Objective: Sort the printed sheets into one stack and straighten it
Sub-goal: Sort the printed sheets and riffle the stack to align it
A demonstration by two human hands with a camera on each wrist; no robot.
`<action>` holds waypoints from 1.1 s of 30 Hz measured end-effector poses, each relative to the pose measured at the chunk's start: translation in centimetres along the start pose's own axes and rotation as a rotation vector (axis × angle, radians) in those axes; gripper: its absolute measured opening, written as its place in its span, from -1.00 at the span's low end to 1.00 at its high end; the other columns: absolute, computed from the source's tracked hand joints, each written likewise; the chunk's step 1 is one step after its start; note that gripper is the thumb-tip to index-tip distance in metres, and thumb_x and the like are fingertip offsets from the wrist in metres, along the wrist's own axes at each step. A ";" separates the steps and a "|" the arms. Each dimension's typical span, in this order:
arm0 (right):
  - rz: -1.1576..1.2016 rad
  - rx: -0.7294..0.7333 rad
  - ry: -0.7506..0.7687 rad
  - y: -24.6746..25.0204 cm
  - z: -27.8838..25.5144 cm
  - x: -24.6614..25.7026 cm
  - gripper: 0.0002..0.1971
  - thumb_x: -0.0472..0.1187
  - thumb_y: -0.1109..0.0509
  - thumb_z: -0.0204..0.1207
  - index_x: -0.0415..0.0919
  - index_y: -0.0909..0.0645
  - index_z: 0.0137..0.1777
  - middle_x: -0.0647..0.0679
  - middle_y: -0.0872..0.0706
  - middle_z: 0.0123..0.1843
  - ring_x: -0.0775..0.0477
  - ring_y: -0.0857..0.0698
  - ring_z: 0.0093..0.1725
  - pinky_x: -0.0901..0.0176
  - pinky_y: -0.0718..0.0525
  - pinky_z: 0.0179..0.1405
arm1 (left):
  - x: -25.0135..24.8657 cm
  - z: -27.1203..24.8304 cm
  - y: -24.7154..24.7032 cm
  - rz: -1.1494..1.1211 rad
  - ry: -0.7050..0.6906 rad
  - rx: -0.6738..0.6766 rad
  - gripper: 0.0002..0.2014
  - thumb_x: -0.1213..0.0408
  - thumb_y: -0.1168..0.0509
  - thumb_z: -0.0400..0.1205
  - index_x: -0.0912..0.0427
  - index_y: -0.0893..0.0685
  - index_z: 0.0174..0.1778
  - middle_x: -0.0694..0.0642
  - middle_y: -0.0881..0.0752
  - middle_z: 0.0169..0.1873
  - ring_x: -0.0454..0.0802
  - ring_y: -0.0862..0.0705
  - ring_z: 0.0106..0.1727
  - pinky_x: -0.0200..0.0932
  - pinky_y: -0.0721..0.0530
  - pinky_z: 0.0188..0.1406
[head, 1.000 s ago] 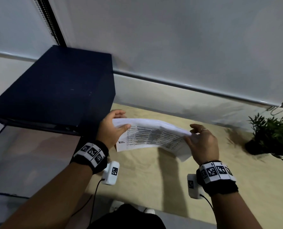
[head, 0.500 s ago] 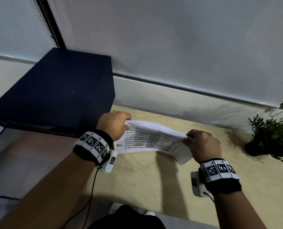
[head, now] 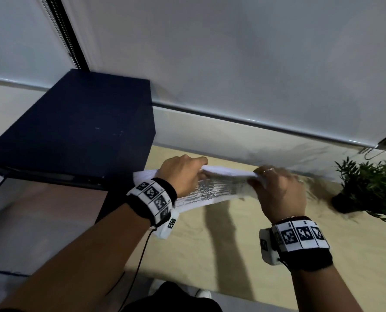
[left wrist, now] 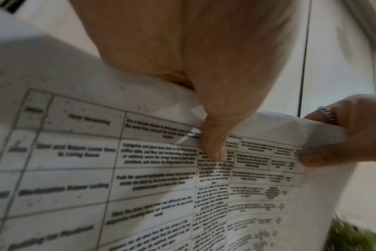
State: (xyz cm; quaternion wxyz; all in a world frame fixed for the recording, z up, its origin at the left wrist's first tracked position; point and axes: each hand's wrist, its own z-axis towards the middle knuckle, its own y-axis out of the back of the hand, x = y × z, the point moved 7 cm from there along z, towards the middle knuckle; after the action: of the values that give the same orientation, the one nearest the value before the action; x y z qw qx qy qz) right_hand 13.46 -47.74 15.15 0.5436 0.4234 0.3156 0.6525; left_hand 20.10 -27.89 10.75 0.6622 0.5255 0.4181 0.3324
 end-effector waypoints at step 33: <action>0.922 0.007 -0.572 -6.8 -3.6 -1.2 -0.76 -0.31 -0.66 0.32 -0.14 -0.71 -0.07 -0.11 -0.81 -0.13 0.08 -0.79 -0.16 0.12 -0.74 -0.07 | 5.4 -4.2 -3.4 -1.150 0.423 -0.344 -0.77 0.25 -0.59 0.46 0.21 -0.78 -0.02 -0.10 -0.83 -0.22 -0.39 -0.78 -0.23 -0.42 -0.68 -0.23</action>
State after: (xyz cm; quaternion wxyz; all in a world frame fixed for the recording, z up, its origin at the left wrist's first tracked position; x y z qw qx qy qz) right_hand 13.27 -47.35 7.37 0.2638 0.6805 -0.0613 0.6809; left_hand 18.63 -22.13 5.91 0.7130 0.0260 0.6958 0.0825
